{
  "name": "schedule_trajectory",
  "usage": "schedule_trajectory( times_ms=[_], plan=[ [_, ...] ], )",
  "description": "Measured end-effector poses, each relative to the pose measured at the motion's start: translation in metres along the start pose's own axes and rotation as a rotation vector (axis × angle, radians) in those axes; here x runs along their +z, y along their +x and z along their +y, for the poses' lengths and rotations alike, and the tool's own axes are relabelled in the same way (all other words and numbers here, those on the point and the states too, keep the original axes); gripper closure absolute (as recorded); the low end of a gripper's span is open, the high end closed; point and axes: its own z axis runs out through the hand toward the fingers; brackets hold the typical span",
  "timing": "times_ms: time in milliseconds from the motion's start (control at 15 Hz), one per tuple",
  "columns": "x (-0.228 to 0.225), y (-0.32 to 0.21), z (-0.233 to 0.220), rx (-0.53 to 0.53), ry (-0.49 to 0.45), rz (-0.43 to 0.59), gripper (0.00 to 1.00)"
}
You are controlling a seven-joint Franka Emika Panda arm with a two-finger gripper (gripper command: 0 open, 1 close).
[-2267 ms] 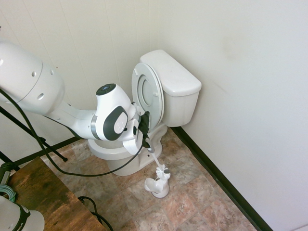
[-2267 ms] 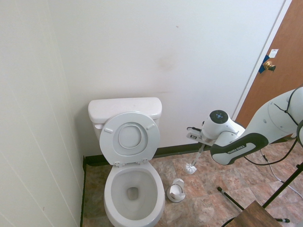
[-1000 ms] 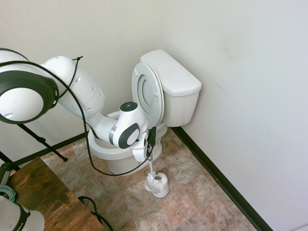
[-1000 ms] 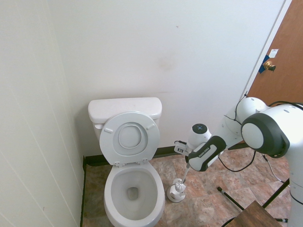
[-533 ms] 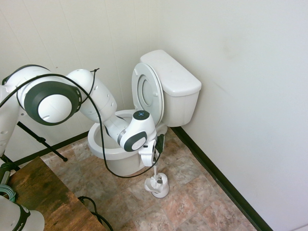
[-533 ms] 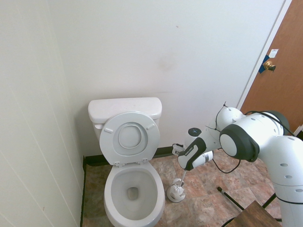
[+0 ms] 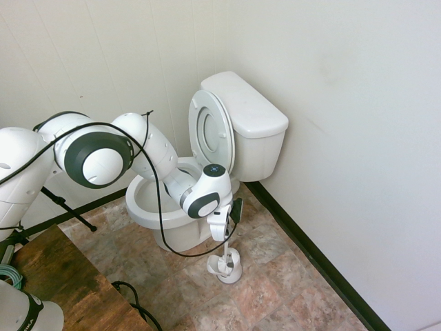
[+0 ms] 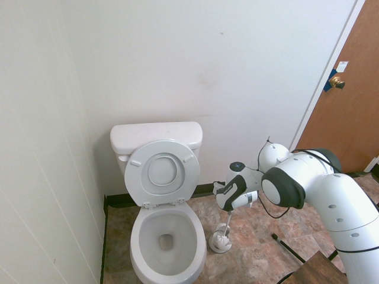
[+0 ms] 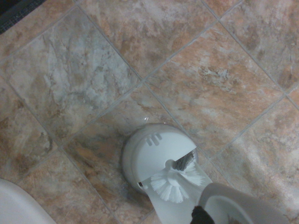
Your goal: Clean the toilet
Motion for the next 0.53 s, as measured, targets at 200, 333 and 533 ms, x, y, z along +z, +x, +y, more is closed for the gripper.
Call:
schedule_trajectory(
  times_ms=[200,333,533],
  plan=[
    [0.008,0.006,-0.013,-0.003,-0.043,-0.014,1.00],
    [0.013,0.007,-0.022,0.003,-0.075,-0.023,1.00],
    [0.018,0.006,-0.033,0.009,-0.109,-0.030,1.00]
  ],
)
